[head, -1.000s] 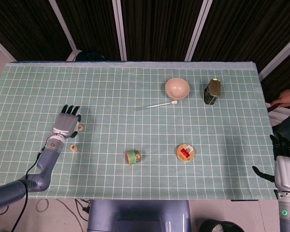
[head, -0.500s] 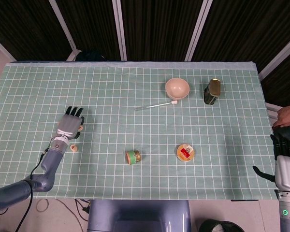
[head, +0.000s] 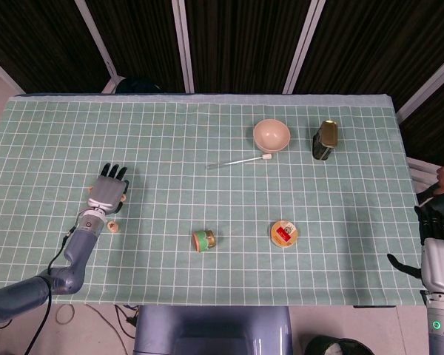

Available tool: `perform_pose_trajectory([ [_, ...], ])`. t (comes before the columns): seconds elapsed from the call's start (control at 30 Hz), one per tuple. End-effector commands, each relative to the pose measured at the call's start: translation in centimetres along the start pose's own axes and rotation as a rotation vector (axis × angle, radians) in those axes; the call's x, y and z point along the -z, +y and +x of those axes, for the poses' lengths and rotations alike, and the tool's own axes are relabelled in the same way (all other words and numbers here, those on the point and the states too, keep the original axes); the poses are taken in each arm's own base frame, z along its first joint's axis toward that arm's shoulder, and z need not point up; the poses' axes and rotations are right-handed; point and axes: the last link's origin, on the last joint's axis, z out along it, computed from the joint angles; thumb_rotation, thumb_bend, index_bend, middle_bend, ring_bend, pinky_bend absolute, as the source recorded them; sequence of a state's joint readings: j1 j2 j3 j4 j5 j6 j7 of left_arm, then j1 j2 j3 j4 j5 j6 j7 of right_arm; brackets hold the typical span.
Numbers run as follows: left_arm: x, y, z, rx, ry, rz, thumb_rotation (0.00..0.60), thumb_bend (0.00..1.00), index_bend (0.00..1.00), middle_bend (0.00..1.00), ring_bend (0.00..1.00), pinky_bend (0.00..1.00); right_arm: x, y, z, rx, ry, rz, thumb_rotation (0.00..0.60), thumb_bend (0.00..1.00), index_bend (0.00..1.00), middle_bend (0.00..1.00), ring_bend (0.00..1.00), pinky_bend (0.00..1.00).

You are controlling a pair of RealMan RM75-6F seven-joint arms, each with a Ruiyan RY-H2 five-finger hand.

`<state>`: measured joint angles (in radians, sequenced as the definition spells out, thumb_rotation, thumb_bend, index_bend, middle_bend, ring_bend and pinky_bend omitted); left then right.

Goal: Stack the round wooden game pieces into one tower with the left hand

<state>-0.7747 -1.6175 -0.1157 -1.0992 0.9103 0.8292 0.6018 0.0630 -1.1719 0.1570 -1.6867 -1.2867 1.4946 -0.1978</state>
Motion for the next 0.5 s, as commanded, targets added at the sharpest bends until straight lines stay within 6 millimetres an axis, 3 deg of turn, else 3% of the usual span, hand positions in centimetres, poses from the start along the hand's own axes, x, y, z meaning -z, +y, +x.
perform_pose_trajectory([
  [0.03, 0.03, 0.00, -0.03, 0.000, -0.001, 0.001, 0.600, 0.31, 0.48, 0.09, 0.00, 0.00, 0.00, 0.00, 0.01, -0.001, 0.000, -0.001, 0.600, 0.23, 0.05, 0.01, 0.04, 0.00],
  [0.5, 0.27, -0.07, 0.34, 0.012, 0.010, 0.000, 0.600, 0.32, 0.49, 0.11, 0.00, 0.00, -0.03, 0.01, 0.06, -0.002, 0.004, -0.001, 0.600, 0.23, 0.05, 0.01, 0.04, 0.00],
])
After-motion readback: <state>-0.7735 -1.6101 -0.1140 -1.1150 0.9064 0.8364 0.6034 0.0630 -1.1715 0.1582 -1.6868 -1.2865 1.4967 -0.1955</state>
